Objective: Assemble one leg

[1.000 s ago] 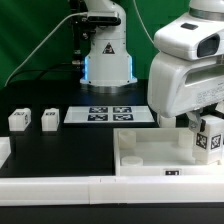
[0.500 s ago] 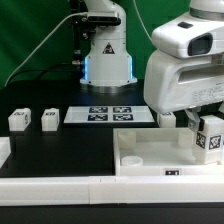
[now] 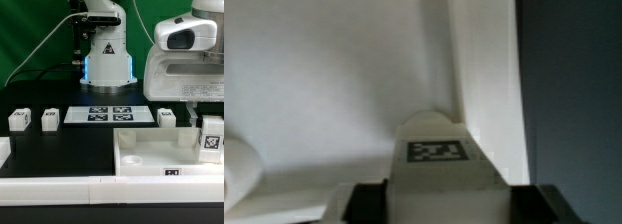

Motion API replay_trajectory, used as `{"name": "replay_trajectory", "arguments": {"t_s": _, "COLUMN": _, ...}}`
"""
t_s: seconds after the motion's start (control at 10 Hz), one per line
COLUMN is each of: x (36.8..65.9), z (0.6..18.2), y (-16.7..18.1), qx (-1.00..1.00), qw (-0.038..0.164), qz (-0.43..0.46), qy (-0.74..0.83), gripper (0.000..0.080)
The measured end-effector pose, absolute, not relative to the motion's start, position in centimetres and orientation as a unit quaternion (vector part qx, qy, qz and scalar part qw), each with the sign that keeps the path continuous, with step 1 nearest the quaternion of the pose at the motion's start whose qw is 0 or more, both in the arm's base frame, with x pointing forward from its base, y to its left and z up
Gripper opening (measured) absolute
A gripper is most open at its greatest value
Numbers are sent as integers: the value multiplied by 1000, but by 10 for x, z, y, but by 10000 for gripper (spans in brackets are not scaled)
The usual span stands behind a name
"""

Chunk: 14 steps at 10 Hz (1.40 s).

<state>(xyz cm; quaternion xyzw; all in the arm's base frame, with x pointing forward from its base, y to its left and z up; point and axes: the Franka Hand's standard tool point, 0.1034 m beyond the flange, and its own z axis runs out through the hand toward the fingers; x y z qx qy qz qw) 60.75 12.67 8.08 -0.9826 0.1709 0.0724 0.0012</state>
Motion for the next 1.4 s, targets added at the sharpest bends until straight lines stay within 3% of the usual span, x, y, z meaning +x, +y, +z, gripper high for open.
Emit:
{"name": "replay_trajectory", "arguments": {"t_s": 0.9, "x": 610, "z": 81, "y": 134, "qx": -829, "qw": -5, "qz": 75, "qy": 554, "gripper": 294}}
{"name": "replay_trajectory", "arguments": {"t_s": 1.2, "x": 610, "z": 81, "y": 134, "qx": -837, "qw": -3, "qz": 74, "qy": 541, "gripper": 294}}
{"name": "replay_trajectory", "arguments": {"t_s": 1.3, "x": 610, "z": 81, "y": 134, "qx": -848, "qw": -2, "qz": 75, "qy": 525, "gripper": 483}}
{"name": "replay_trajectory", "arguments": {"t_s": 1.4, "x": 610, "z": 81, "y": 135, "qx": -849, "qw": -2, "qz": 75, "qy": 524, "gripper": 483}}
